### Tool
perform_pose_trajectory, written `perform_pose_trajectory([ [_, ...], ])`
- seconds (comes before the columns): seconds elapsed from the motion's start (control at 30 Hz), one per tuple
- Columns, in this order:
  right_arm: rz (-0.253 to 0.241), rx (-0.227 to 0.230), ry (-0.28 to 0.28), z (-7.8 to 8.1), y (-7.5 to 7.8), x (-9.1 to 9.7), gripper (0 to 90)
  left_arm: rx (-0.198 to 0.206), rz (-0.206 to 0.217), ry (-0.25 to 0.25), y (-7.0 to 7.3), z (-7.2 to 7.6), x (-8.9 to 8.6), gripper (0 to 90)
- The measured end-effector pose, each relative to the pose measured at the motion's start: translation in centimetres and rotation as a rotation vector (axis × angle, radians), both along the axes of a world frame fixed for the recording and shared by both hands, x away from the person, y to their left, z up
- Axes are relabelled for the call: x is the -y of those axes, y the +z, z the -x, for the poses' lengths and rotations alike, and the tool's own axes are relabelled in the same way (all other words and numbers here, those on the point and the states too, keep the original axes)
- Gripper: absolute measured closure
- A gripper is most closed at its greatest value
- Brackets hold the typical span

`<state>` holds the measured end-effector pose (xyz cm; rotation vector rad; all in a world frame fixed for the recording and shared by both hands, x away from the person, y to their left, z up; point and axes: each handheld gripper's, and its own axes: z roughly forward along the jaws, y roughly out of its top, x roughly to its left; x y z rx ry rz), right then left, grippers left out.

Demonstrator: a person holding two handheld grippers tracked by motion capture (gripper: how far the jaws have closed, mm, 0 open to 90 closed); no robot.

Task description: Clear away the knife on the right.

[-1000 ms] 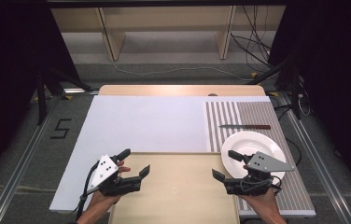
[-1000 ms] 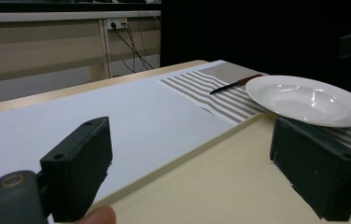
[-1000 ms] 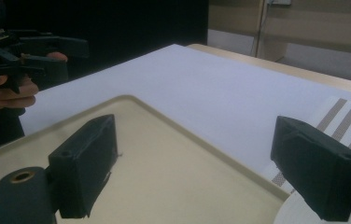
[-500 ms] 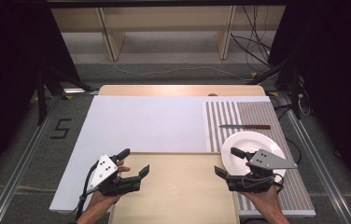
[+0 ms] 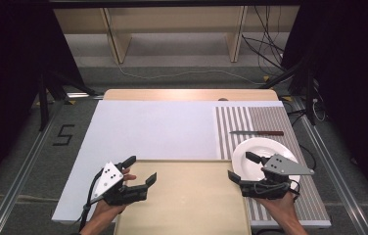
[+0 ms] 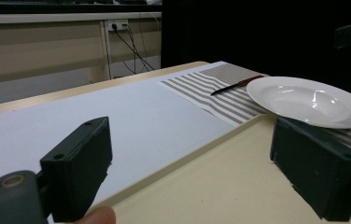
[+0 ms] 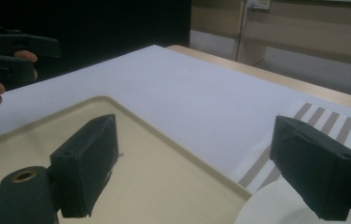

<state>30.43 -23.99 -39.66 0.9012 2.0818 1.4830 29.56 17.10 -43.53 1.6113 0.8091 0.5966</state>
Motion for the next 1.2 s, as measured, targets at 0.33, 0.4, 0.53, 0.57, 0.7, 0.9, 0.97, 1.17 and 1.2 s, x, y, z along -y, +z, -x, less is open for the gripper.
perform_pose_trajectory([
  [0.33,0.05,0.019,-0.068,-1.9,-0.3,0.7,16.7,-0.003,0.008,-0.002,0.0,0.0,-0.1,12.5],
  [0.4,0.051,0.021,-0.072,-2.1,-0.3,0.8,16.7,-0.003,0.006,-0.001,0.0,0.0,-0.1,12.5],
  [0.53,0.067,0.025,-0.104,-3.1,-0.5,1.5,16.8,-0.003,0.005,0.001,0.0,0.0,0.0,12.4],
  [0.57,0.067,0.023,-0.11,-3.3,-0.6,1.6,16.9,-0.003,0.006,0.001,0.0,0.0,0.0,12.5],
  [0.7,0.077,0.017,-0.129,-3.9,-0.7,2.1,17.1,-0.003,0.006,0.001,0.0,0.0,-0.1,12.5],
  [0.9,0.095,0.007,-0.157,-4.9,-1.1,2.8,17.4,-0.003,0.005,0.001,0.0,0.0,-0.1,12.5],
  [0.97,0.102,0.002,-0.168,-5.3,-1.2,3.1,17.5,-0.004,0.005,0.002,-0.1,0.0,-0.1,12.4],
  [1.17,0.122,-0.012,-0.193,-6.4,-1.4,4.0,17.7,-0.004,0.007,0.003,0.0,0.0,-0.1,12.5],
  [1.2,0.125,-0.015,-0.196,-6.6,-1.5,4.1,17.7,-0.004,0.008,0.003,0.0,0.0,-0.1,12.5],
])
